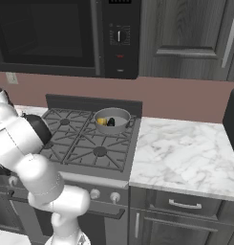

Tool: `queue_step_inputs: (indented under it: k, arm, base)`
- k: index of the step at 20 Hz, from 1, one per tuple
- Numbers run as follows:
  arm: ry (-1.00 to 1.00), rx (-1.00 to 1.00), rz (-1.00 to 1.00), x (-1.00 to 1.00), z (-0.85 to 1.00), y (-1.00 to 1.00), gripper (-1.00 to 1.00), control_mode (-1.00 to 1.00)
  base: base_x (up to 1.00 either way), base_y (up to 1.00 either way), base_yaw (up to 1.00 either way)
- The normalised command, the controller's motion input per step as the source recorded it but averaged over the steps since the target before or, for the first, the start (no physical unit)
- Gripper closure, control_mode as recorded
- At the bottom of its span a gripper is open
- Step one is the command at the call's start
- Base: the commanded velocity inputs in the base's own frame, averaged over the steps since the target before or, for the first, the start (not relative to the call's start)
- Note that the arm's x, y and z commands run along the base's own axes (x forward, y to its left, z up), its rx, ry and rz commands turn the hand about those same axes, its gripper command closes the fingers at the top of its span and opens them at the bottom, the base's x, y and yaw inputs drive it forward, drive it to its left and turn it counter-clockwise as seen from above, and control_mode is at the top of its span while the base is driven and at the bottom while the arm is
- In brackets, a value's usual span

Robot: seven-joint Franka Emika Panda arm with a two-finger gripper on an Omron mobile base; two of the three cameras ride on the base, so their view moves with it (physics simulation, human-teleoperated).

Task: Put the eggplant and squash in the pot. Retrieve the spatula and lightly stir the vegetables in the pot.

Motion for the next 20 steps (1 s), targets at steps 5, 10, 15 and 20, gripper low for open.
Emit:
queue_step_inputs:
  k: [5,10,15,20]
  arm:
    - [-0.16,0.0,-0.01,0.0,-0.06,0.54,-1.0,-1.0]
    - [-0.12,0.01,-0.01,0.0,0.0,0.53,-1.0,-1.0]
    - [0.0,0.0,0.0,0.09,0.0,0.49,-1.0,-1.0]
    - [0.11,0.0,0.0,0.33,0.01,0.0,-1.0,-1.0]
  base:
    - [0.0,0.0,0.0]
    - [0.0,0.0,0.0]
    - [0.0,0.0,0.0]
    - [0.0,0.0,0.0]
